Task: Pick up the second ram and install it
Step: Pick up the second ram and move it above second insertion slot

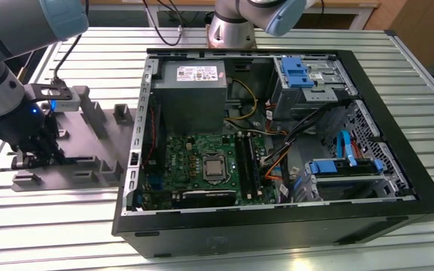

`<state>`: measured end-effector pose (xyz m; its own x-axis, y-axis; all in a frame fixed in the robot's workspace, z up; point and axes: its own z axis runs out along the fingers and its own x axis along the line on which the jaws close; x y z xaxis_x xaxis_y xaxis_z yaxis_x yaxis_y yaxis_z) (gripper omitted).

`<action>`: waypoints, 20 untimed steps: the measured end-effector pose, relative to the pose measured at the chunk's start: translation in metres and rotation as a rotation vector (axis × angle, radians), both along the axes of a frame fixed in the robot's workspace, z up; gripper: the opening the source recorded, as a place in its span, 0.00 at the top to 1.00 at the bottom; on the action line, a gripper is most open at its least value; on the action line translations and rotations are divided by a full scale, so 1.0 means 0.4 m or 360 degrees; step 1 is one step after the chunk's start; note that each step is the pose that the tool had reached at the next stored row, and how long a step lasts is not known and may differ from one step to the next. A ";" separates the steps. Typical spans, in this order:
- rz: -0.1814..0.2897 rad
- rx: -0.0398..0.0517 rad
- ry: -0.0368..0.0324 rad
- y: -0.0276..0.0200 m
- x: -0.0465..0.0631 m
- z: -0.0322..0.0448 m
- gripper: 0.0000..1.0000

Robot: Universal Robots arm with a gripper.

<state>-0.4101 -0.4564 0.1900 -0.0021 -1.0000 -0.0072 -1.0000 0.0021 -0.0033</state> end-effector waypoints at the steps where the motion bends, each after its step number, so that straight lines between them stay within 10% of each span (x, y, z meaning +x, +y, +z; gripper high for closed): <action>1: 0.0000 0.0000 0.0000 0.000 0.000 0.000 0.78; 20: 0.0000 0.0000 0.0000 0.000 0.000 -0.003 0.86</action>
